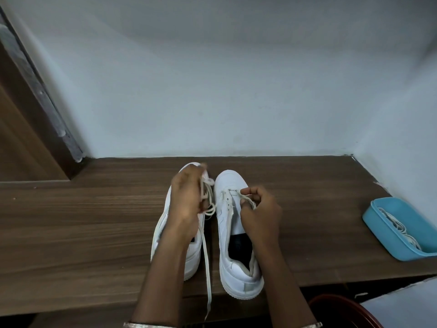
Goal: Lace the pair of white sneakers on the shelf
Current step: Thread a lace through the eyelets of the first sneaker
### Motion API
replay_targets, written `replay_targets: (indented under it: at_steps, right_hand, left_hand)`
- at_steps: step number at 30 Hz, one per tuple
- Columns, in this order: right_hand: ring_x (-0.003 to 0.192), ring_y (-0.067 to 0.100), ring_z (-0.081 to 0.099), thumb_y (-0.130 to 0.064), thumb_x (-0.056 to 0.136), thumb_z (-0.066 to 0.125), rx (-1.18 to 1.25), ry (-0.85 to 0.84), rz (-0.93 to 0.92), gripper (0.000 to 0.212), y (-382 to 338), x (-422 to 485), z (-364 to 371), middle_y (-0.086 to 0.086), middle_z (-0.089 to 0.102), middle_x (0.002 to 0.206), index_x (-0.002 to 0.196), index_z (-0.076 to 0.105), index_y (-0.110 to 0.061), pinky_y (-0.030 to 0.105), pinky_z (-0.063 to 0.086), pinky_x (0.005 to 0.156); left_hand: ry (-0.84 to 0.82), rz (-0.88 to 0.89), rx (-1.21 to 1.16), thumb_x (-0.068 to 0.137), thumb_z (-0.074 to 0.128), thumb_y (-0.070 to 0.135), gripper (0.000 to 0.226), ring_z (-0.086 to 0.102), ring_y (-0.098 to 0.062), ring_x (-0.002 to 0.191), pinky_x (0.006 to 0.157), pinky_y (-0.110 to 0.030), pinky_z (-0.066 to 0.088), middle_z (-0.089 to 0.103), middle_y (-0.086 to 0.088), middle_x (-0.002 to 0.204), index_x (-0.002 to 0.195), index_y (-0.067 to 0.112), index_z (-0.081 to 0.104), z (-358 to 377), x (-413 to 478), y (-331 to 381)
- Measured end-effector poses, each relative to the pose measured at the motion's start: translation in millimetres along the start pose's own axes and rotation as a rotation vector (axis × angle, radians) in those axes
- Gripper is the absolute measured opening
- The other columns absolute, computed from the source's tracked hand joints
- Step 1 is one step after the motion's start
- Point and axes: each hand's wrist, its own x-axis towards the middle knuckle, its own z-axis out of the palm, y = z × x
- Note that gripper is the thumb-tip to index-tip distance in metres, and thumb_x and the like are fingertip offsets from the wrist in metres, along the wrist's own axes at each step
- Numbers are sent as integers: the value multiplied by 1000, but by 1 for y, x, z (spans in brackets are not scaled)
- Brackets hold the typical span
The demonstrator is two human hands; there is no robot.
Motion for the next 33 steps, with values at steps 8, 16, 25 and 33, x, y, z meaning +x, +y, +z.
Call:
replay_targets:
  at_steps: [8,16,25,33]
  right_hand:
    - [86,3,65,-5,84,66,18,3,-3,23,0,1,-1,-14,71,87,90,71,-26,24,51,75]
    - [86,5,66,-5,84,67,30,0,-1,21,1,1,-1,-13,70,86,91,71,-25,26,52,75]
    - [105,7,65,-25,81,76,114,-172,-150,27,-36,5,-23,-11,71,108,107,70,-31,37,55,94]
    - [105,34,64,-13,87,49,817,-846,18,43,-65,-16,-24,23,68,112,127,62,-1,46,49,103]
  left_hand:
    - [-12,346,1441,100,48,29,22,66,-29,95,66,-32,41,68,-7,101,111,18,64,12,-1,-40]
    - [-22,350,1052,98,49,28,24,59,-23,79,68,-34,43,67,-3,82,85,13,62,5,7,-35]
    - [-279,-211,-354,94,49,28,37,22,-8,36,32,-16,13,28,7,50,60,20,39,8,-8,23]
    - [-360,-168,-650,96,48,29,37,25,-6,32,30,-13,10,40,5,48,61,19,42,6,-16,39]
